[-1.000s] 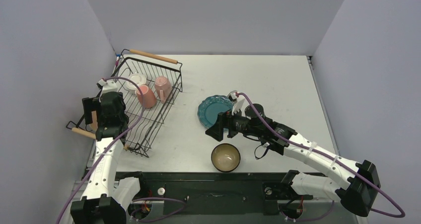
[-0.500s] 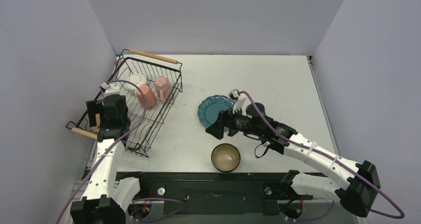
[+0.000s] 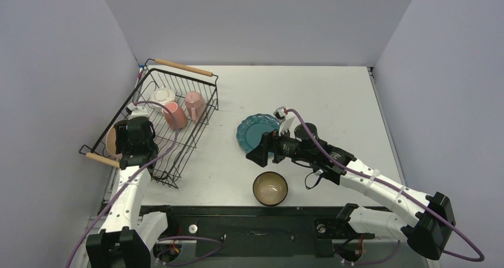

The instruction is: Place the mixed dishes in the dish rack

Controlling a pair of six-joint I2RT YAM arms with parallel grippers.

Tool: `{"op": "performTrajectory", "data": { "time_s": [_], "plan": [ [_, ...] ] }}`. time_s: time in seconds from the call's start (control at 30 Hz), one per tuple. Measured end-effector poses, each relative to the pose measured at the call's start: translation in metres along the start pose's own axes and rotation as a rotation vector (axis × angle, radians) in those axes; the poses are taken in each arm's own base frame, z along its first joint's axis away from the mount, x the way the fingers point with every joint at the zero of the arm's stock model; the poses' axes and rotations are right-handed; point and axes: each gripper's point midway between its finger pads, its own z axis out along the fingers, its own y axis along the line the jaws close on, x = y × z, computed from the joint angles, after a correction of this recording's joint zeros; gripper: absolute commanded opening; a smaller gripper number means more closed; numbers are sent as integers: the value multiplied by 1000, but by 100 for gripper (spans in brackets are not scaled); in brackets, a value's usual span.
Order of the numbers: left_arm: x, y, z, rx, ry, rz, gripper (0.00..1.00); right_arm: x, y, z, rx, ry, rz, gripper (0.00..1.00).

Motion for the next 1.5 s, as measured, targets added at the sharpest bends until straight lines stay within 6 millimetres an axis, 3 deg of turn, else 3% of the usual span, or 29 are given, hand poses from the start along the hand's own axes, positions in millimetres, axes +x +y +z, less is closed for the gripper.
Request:
{"op": "performTrajectory", "data": {
  "time_s": [0.1, 0.3, 0.8, 1.07, 1.5],
  "plan": [
    [1, 4, 4, -13, 9, 15, 22, 0, 0, 0, -1, 1, 0, 83],
    [4, 15, 11, -40, 32, 66, 0, 0, 0, 0, -2, 1, 0, 83],
    [-18, 33, 17, -65, 25, 96, 0, -1, 2, -1, -6, -3, -3, 83],
    [-41, 43, 10, -68, -28, 61, 0, -1, 2, -1, -6, -3, -5, 83],
    [-41, 46, 13, -109, -45, 52, 0, -1, 2, -1, -6, -3, -5, 83]
  ]
}}
